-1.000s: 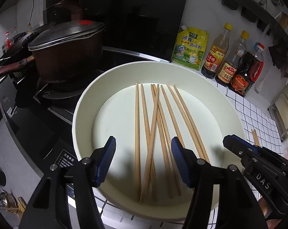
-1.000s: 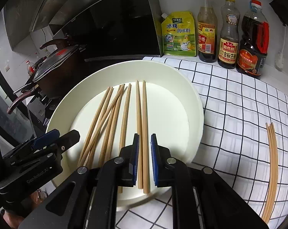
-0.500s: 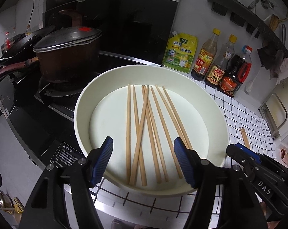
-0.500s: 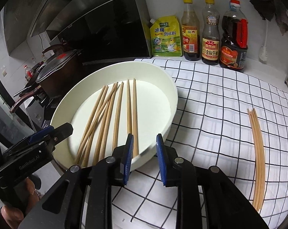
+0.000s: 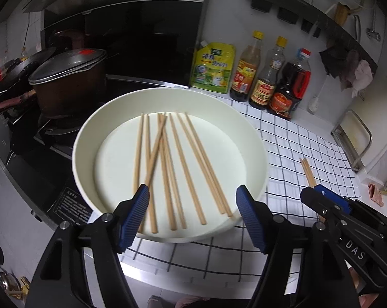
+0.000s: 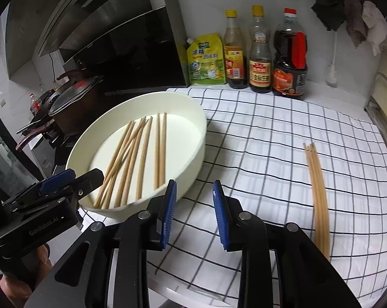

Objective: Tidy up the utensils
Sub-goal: 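Withdraw both open tools from the basin toward the remaining chopsticks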

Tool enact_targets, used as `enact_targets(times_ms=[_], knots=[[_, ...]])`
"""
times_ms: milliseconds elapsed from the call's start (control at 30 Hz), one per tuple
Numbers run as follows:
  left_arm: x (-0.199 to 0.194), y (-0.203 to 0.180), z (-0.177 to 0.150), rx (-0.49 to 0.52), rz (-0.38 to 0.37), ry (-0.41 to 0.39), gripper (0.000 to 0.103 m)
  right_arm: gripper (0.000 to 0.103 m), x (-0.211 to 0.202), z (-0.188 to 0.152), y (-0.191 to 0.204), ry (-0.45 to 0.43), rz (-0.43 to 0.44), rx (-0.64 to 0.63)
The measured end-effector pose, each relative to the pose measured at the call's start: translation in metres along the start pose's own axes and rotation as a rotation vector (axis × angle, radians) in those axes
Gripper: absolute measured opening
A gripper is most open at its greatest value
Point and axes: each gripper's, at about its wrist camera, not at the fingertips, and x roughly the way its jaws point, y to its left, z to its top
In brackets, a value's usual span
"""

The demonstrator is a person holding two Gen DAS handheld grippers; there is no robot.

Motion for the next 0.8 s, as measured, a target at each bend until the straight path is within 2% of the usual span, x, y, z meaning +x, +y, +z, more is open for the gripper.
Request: enact_targets(times_ms=[433,567,800], knots=[[0.014,-0.076,-0.012,0.080,-0.112,0.051,0.070,0.032,-0.031,-0.023,-0.081,0.011,-0.132,0.055],[0.021,-0.099,-0.017,0.111,-0.140,0.063,0.070,0.037,-0.037,-0.031,-0.109,0.013,-0.167,0.080],[0.037,-0.135,-0.028,0.158,-0.172,0.088,0.072,0.037,-0.026,-0.043,-0.160,0.051,-0.216,0.141]])
